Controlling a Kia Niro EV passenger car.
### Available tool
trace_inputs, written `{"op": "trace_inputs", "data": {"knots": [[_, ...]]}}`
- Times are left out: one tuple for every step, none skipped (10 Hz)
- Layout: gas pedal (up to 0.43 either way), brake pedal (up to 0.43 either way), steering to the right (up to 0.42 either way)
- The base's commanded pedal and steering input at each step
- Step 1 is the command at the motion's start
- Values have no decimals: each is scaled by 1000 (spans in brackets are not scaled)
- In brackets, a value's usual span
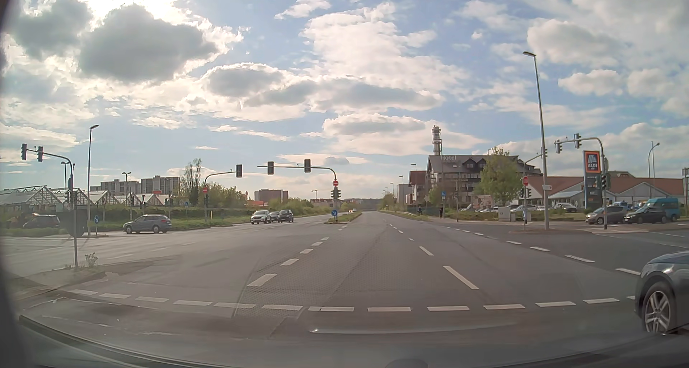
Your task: Follow the waypoints while adhering to traffic rules and regulations
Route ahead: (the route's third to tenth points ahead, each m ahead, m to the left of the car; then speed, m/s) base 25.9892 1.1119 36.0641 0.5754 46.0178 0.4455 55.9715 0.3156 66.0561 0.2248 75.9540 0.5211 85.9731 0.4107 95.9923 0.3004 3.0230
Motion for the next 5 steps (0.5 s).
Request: {"op": "trace_inputs", "data": {"knots": [[421,0,-4],[421,0,-3],[421,0,-4],[429,0,-4],[429,0,-3]]}}
